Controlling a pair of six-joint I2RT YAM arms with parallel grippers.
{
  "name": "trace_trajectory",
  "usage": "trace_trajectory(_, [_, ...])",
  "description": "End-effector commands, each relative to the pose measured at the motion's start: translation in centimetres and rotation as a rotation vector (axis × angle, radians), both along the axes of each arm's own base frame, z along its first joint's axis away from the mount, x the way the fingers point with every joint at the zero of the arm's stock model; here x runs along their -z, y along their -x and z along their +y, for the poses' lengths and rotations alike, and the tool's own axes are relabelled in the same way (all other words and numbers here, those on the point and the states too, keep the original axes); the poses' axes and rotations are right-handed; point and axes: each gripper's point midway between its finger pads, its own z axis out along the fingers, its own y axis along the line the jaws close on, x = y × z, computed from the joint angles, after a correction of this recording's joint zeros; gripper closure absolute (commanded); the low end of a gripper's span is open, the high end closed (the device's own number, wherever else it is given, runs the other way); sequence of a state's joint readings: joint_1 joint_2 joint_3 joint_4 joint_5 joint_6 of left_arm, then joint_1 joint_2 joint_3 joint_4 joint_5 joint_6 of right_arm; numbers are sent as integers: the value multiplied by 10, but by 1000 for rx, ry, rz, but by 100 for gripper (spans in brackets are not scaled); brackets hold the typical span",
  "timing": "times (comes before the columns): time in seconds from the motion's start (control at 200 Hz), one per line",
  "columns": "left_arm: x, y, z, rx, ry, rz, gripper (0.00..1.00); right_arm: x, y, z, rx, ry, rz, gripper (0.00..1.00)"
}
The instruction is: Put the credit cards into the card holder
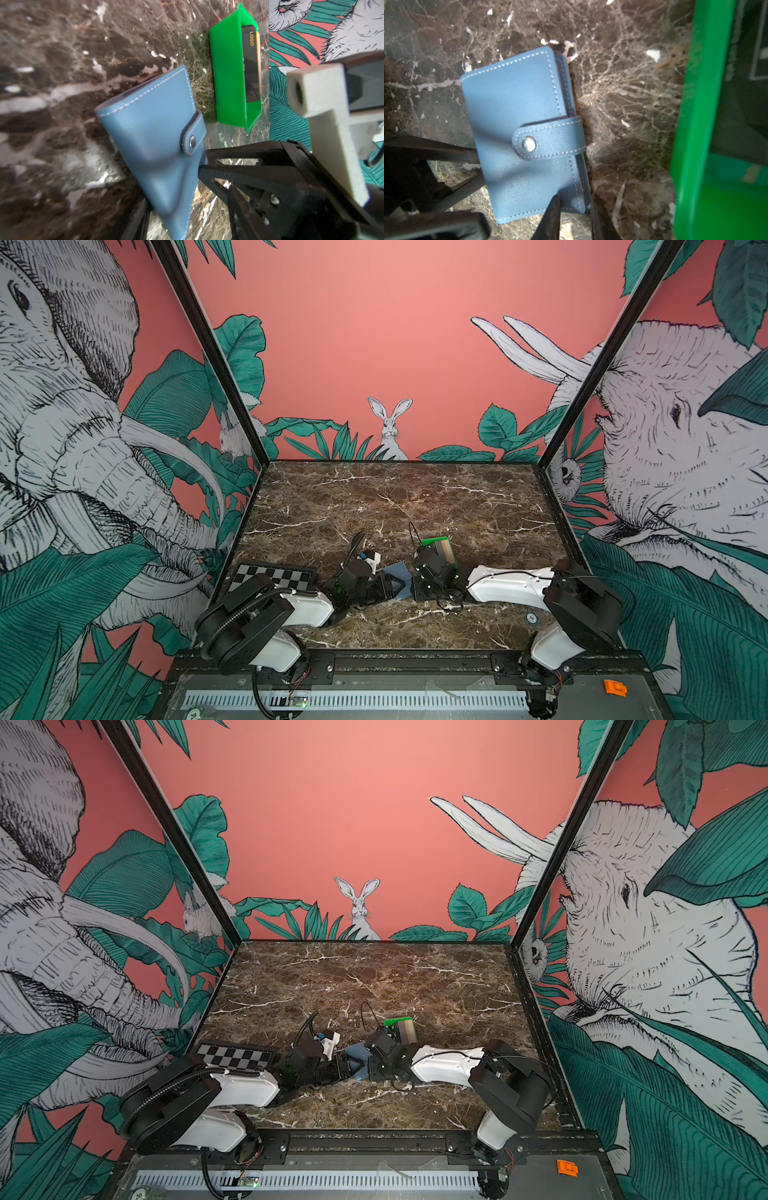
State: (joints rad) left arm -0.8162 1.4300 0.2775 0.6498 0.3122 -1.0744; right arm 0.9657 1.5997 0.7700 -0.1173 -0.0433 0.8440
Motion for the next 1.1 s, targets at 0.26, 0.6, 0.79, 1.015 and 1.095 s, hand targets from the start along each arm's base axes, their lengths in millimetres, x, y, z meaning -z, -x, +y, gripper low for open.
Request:
trace_trajectory(0.26, [-9, -4, -6, 16, 48, -47, 55, -7, 1, -7, 15, -3, -10, 79])
trace_trajectory(0.6, [-3, -3, -2, 3, 28, -43, 58, -16, -11, -3, 37, -35, -27, 78])
trace_trajectory(0.79, [-3, -4, -1, -3, 31, -45, 59, -12, -12, 1, 40, -53, -19, 78])
trace_trajectory(1.015, [-4, -6, -4, -5, 37, -48, 62, -6, -11, -1, 42, -45, -6, 80])
trace_trajectory(1.095, [-2, -7, -5, -7, 41, -46, 65, -5, -10, -2, 42, -44, -3, 80])
